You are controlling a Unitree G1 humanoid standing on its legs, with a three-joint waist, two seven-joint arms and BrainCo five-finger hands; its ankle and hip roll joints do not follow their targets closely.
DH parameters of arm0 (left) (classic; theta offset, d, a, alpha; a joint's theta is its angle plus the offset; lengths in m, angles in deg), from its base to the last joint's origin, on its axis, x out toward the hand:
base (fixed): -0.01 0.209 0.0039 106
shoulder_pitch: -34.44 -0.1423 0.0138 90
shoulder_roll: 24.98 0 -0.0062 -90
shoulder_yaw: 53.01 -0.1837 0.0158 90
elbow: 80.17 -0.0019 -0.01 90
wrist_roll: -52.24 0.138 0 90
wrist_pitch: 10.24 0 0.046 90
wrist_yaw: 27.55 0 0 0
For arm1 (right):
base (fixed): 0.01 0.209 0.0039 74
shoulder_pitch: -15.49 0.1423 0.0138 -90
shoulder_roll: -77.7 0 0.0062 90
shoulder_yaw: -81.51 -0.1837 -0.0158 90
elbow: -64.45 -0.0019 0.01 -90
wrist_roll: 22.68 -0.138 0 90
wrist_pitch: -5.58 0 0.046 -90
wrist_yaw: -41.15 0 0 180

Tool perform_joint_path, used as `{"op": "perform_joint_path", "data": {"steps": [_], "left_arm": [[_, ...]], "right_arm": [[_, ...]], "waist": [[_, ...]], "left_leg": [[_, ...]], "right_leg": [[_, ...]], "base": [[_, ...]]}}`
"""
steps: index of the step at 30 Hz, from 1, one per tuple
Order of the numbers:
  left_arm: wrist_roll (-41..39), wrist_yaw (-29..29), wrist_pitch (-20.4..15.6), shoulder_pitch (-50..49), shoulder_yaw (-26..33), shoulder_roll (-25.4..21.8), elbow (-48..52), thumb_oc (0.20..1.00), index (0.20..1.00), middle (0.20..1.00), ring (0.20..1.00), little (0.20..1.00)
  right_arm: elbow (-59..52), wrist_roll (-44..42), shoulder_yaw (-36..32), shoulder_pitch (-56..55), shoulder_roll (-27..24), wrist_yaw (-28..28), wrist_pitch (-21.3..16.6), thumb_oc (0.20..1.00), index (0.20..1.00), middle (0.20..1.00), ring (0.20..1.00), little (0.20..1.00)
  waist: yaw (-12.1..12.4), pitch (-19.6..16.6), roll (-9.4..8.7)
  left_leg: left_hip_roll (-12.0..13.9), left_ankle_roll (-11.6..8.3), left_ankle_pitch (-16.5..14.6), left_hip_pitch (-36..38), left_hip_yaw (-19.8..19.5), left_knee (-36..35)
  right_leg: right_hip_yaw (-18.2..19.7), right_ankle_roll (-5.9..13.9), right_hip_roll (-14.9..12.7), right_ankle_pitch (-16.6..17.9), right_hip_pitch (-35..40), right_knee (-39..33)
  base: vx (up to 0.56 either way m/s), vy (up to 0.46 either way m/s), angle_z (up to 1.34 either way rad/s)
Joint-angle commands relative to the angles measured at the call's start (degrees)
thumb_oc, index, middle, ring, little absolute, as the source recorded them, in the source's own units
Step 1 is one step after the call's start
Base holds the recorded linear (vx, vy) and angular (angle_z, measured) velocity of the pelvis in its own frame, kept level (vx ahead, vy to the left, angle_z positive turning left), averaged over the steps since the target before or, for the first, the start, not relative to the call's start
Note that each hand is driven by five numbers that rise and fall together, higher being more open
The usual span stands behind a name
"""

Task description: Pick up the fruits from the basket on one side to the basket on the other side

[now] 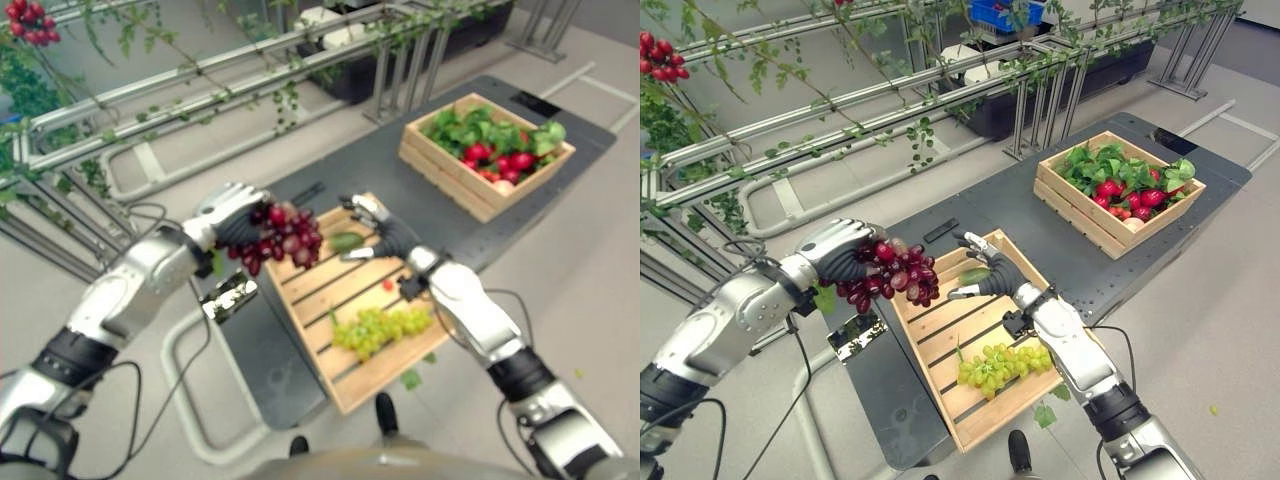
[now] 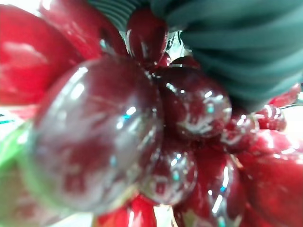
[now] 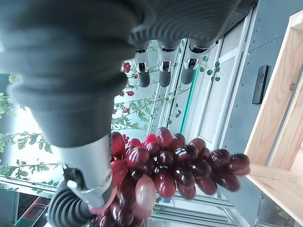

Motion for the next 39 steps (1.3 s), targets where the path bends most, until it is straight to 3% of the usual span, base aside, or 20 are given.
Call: {"op": "perform_joint_path", "data": {"steps": [1,12,22,39], "left_arm": [[1.13,5.21,0.50,10.31,-1.08,0.02,-2.13,0.200,0.200,0.200,0.200,0.200],[0.48,7.23,0.35,12.36,-1.85,0.50,-1.14,0.200,0.200,0.200,0.200,0.200],[-0.90,8.00,0.00,12.12,-2.59,3.17,1.87,0.200,0.200,0.200,0.200,0.200],[-0.60,11.43,0.20,3.26,3.30,4.33,6.03,0.200,0.200,0.200,0.200,0.200]], "right_arm": [[-7.05,-0.84,0.49,3.30,-1.02,-0.41,-3.51,1.000,1.000,1.000,1.000,1.000],[-5.02,1.64,5.59,3.70,0.73,-1.15,-3.38,1.000,1.000,1.000,1.000,1.000],[-0.60,5.34,9.04,8.06,4.29,1.62,-3.55,1.000,1.000,1.000,1.000,1.000],[2.40,7.98,8.96,5.82,6.96,7.21,-4.44,1.000,1.000,1.000,1.000,1.000]], "waist": [[-1.02,-1.18,0.49],[-1.03,-1.02,0.59],[-0.36,-1.12,0.51],[0.02,-0.89,0.96]], "left_leg": [[-2.38,0.65,-3.89,-4.65,-1.86,2.53],[-2.43,0.65,-3.84,-4.74,-1.89,2.43],[-2.50,0.74,-3.81,-4.83,-2.06,2.47],[-2.57,0.88,-4.01,-4.79,-2.03,2.58]], "right_leg": [[-1.63,1.95,-0.25,-10.81,5.55,1.19],[-1.71,1.98,-0.29,-10.71,5.42,1.25],[-1.76,1.85,-0.33,-10.56,5.34,1.17],[-1.58,1.82,-0.60,-10.39,5.23,1.19]], "base": [[0.00,0.000,0.00],[0.00,0.000,0.00],[0.00,0.000,0.00],[0.00,0.000,0.00]]}}
